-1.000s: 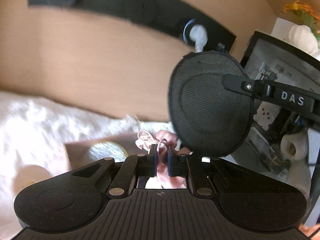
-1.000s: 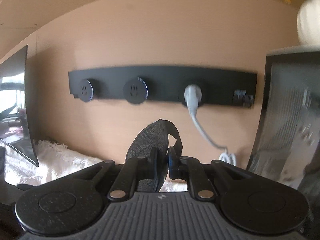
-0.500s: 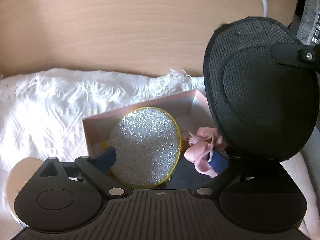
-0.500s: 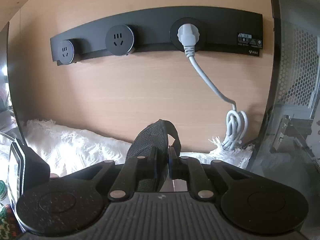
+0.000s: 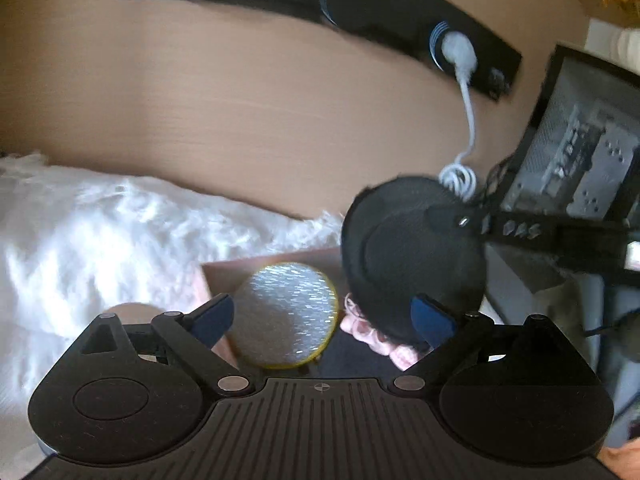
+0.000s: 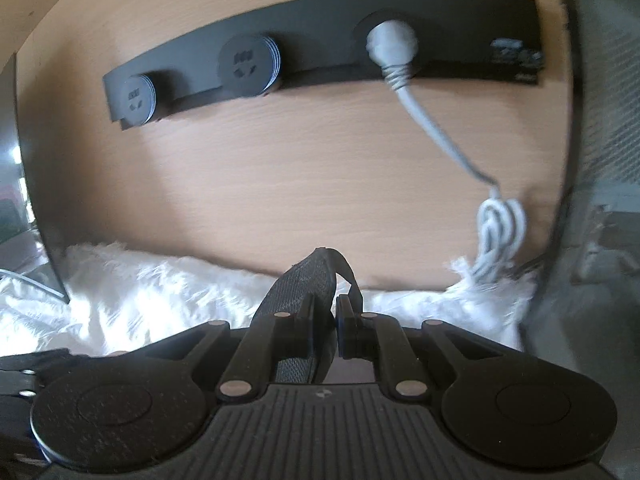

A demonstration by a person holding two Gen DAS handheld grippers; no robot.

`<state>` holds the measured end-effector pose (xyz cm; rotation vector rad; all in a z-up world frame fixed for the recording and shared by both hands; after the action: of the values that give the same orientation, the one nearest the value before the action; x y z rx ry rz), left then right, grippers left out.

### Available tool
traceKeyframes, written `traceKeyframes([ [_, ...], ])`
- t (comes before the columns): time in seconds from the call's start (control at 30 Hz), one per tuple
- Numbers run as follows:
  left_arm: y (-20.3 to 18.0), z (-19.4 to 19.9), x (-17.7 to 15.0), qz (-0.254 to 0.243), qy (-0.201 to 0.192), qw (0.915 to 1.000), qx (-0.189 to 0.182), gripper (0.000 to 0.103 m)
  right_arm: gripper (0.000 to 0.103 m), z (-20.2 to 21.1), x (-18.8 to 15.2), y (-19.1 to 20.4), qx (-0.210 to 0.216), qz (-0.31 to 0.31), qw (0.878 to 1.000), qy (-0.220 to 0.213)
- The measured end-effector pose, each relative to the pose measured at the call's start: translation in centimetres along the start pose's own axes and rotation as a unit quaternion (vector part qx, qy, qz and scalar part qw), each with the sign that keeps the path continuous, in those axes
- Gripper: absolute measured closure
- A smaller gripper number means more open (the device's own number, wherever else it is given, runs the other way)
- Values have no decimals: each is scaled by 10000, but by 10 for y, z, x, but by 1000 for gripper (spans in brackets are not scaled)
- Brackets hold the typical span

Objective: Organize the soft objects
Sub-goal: 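Carry ribbon with left tool and black pad with right tool into pink box, release, then withdraw both open tools from the pink box toward the blanket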

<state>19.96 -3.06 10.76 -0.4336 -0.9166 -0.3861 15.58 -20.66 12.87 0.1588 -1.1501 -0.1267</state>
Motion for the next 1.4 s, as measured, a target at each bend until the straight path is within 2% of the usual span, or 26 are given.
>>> traceKeyframes([
  [0.1, 18, 16, -5, 314, -207, 9992, 117, 4, 93, -20, -8, 6, 251, -124, 9992, 277],
  [0.17, 29, 23, -9, 537, -234, 9981, 166, 4, 93, -42, -21, 7, 369, -285, 9971, 608],
  [0.3, 39, 35, -20, 699, -221, 9971, 223, 4, 91, -79, -50, 8, 269, -248, 9930, 1122],
  [0.43, 48, 53, -36, 690, -248, 9969, 301, 4, 91, -86, -58, 15, 221, 89, 9928, 1174],
  [0.57, 69, 72, -56, 853, -221, 9943, 607, 4, 89, -92, -56, 11, 136, 154, 9914, 1291],
  [0.63, 85, 81, -66, 1013, -236, 9912, 825, 4, 83, -88, -55, 12, 97, 190, 9915, 1282],
  [0.67, 94, 86, -71, 1111, -255, 9888, 959, 4, 74, -84, -54, 12, -2, 269, 9917, 1258],
  [0.7, 102, 91, -76, 1185, -264, 9868, 1071, 4, 61, -79, -54, 13, -108, 367, 9917, 1227],
  [0.77, 119, 100, -86, 1354, -244, 9818, 1313, 4, 48, -66, -51, 15, -271, 526, 9921, 1104],
  [1.0, 168, 120, -116, 1796, -150, 9660, 1854, 4, 45, -11, -49, 27, -143, 597, 9961, 632],
  [1.13, 183, 128, -130, 1990, -142, 9614, 1896, 4, 43, 18, -61, 45, 139, 781, 9952, 577],
  [1.27, 186, 120, -144, 1942, 79, 9650, 1760, 4, 42, 40, -85, 73, 426, 1089, 9907, 693],
  [1.33, 182, 112, -150, 1774, 206, 9705, 1619, 4, 42, 44, -99, 86, 529, 1216, 9875, 851],
  [1.4, 172, 98, -156, 1481, 543, 9788, 1303, 4, 42, 46, -117, 99, 625, 1338, 9834, 1053],
])
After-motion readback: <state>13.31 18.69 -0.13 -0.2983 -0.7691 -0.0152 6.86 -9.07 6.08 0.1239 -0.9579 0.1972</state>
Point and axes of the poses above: each gripper's, at about its wrist camera, not at the fingertips, and z roughly against the way its jaws point, y to its left, x to its top, the point moved 4 cm from there along -z, roughly the way its jaws point, and after that the axes turned 8 degrees about x, right-handed, at the moved point
